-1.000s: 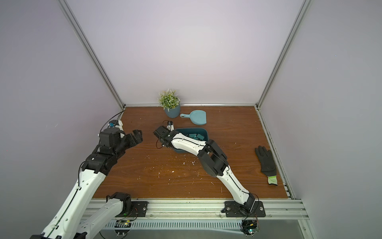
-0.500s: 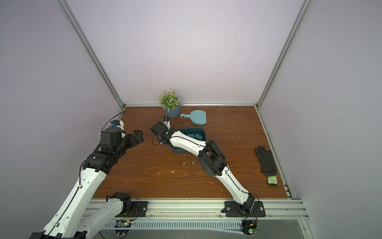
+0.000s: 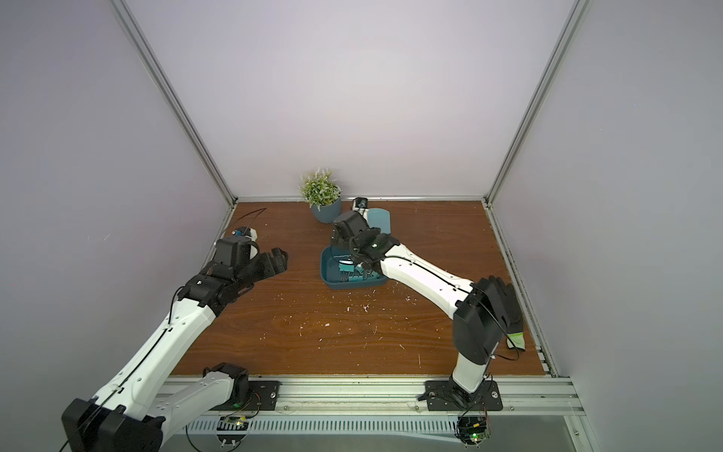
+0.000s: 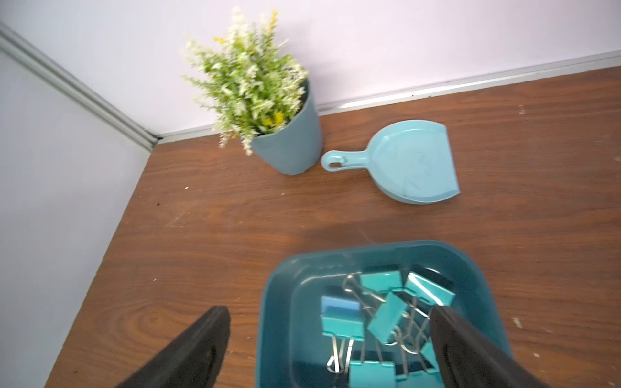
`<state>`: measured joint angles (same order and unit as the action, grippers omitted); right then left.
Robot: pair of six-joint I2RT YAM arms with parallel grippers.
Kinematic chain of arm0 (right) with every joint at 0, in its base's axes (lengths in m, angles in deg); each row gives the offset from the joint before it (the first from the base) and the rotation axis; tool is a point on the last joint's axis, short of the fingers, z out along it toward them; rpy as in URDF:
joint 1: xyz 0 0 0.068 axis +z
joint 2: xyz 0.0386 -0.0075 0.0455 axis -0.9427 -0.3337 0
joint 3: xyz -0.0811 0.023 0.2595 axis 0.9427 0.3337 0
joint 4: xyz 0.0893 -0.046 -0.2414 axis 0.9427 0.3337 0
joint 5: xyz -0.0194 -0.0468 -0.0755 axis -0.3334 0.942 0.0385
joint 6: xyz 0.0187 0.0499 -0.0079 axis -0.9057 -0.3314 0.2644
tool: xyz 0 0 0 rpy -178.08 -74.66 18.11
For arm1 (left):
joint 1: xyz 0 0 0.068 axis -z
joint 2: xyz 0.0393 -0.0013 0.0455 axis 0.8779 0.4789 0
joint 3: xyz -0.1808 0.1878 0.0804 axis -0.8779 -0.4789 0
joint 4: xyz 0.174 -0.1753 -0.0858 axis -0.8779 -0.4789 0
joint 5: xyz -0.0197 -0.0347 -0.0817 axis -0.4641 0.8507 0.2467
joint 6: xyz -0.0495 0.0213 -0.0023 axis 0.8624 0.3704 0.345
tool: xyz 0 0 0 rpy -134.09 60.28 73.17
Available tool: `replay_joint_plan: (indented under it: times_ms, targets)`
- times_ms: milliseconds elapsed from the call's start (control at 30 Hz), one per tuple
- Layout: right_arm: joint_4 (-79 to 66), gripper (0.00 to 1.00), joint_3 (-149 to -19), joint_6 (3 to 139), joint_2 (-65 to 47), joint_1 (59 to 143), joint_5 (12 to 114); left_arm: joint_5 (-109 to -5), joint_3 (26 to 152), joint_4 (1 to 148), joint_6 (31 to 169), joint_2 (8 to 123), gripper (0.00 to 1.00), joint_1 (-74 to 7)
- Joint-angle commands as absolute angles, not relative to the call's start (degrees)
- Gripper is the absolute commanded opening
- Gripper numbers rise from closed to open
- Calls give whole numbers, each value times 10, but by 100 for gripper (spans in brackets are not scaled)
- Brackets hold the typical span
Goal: Take out the binder clips from the storage box
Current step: Move the storage box to the center of the board, then pick up the binder clip from the storage box.
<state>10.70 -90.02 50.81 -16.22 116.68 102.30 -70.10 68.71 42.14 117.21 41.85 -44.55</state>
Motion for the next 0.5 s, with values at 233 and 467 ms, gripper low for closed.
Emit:
replay_joint_plan:
  times_ms: [233,467]
  targets:
    - [15,99,-688,553,13,1080,966,-822,770,414,1237,556,95,-278]
    - [11,99,-609,563,93,1039,957,-835,845,414,1266,670,100,-224]
